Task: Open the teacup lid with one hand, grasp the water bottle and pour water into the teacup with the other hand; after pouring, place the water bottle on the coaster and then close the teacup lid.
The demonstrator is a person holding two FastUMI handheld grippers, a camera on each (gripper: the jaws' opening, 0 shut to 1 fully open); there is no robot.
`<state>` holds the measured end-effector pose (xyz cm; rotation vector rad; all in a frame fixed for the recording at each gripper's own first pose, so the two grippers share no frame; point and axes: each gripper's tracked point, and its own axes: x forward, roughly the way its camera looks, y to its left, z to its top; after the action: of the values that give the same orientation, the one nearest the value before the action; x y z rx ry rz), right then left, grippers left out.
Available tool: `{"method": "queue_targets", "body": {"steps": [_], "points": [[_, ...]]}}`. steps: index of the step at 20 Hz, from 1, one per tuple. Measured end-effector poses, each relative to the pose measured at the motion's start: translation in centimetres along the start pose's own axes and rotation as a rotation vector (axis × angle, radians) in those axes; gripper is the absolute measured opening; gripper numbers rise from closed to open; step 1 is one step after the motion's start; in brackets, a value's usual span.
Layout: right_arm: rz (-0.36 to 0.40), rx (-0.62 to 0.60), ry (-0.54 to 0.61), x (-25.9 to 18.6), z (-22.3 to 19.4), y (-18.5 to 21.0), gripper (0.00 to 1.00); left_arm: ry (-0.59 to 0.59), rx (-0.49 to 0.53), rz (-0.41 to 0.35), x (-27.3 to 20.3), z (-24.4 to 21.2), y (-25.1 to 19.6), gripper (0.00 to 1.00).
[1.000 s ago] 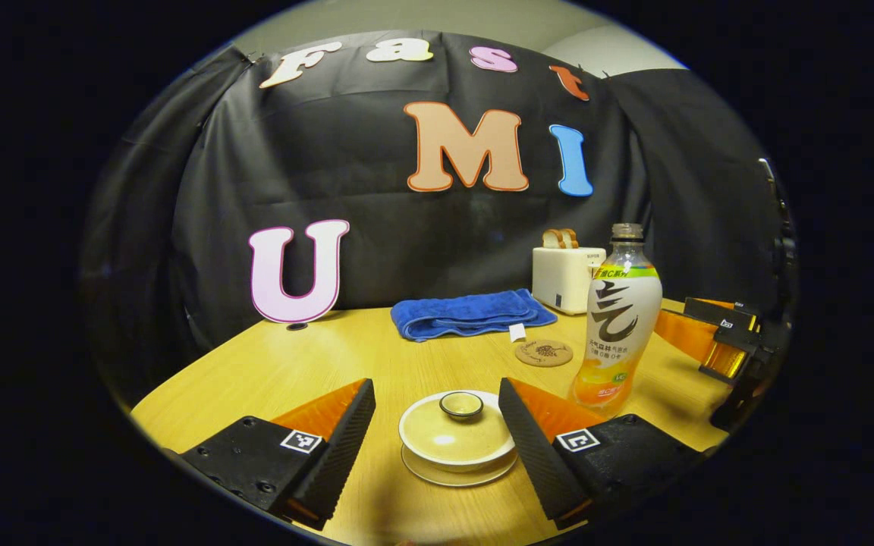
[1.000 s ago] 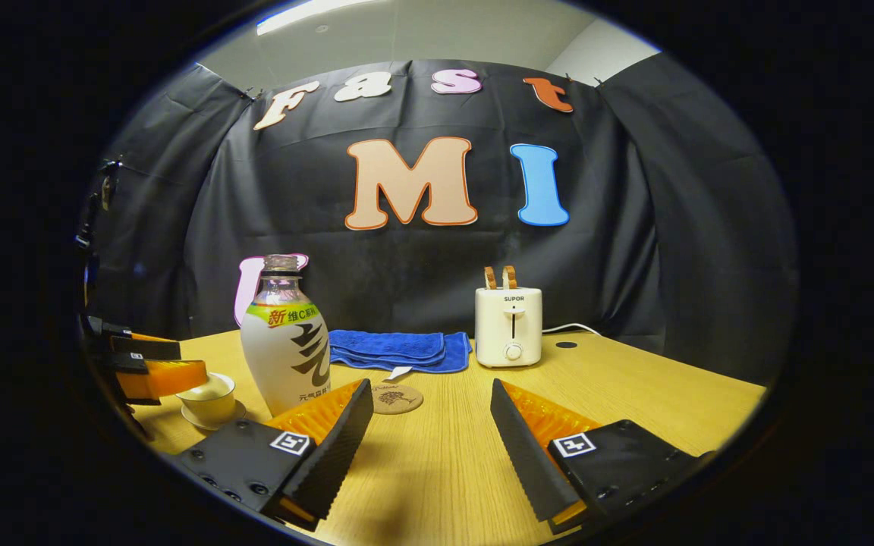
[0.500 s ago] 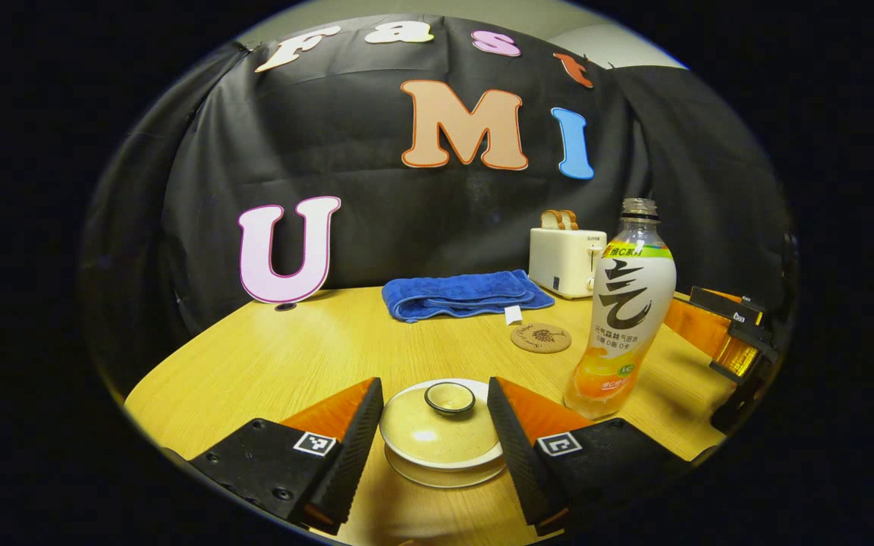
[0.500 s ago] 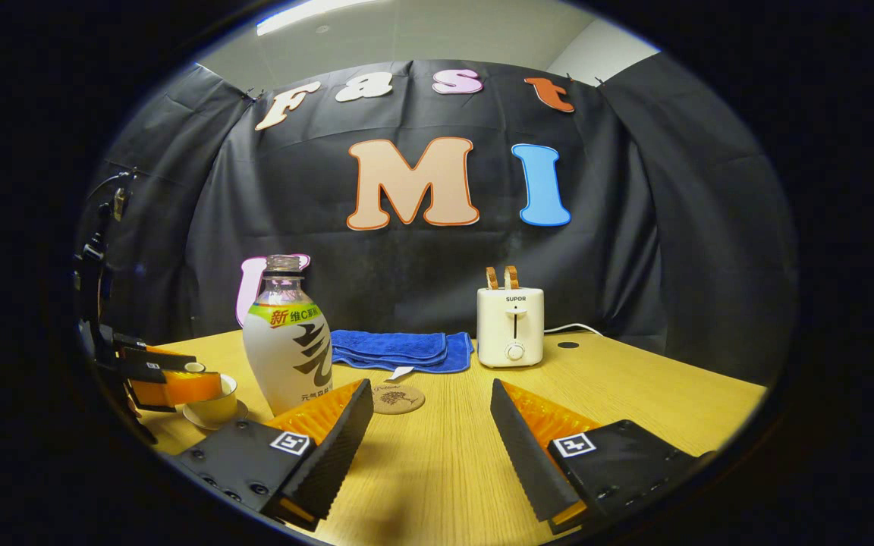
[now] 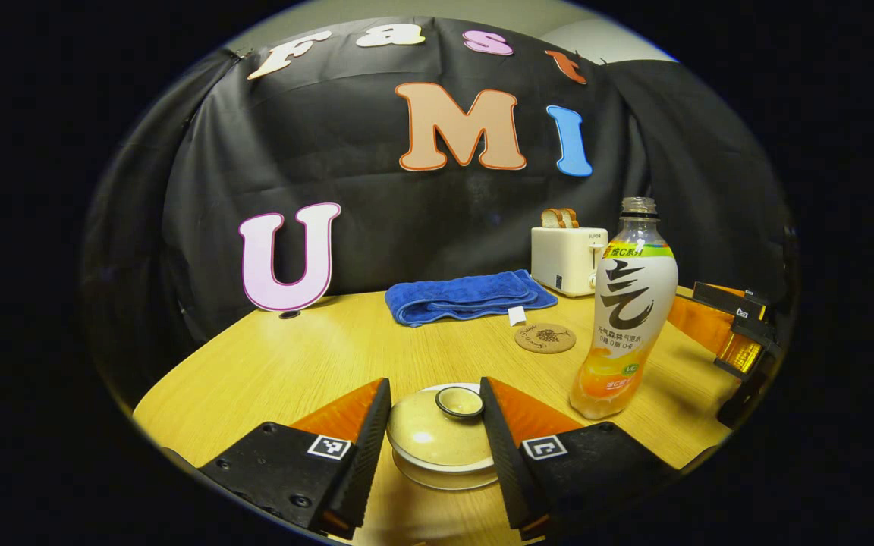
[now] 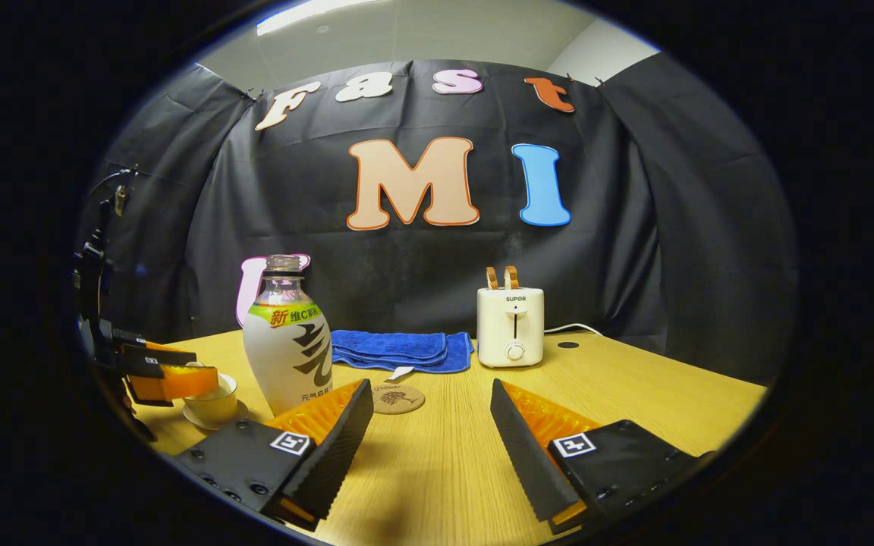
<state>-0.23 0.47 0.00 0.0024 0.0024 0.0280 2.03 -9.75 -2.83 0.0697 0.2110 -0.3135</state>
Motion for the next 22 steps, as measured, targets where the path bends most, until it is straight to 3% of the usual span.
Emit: {"method": "queue_targets", "body": {"steps": [10, 14, 16, 21, 22], "points": [[0.0, -0.001, -0.001, 0.1, 0.0, 0.0, 1.0, -0.031, 0.146, 0.027, 0.1, 0.3, 0.0, 0.65], [0.0, 0.0, 0.0, 0.1, 0.0, 0.0, 0.95, -0.058, 0.115, 0.02, 0.0, 0.6, 0.1, 0.64], [0.0, -0.001, 0.0, 0.1, -0.1, 0.0, 0.99, -0.063, 0.09, 0.021, 1.3, 0.8, 0.2, 0.3], [0.001, 0.0, 0.001, 0.1, -0.1, 0.0, 0.99, -0.068, 0.082, -0.019, 0.4, 1.0, -0.8, 0.26], [0.001, 0.0, 0.001, 0.1, -0.1, 0.0, 0.95, -0.066, 0.08, -0.023, 0.3, 0.9, -0.9, 0.26]]}}
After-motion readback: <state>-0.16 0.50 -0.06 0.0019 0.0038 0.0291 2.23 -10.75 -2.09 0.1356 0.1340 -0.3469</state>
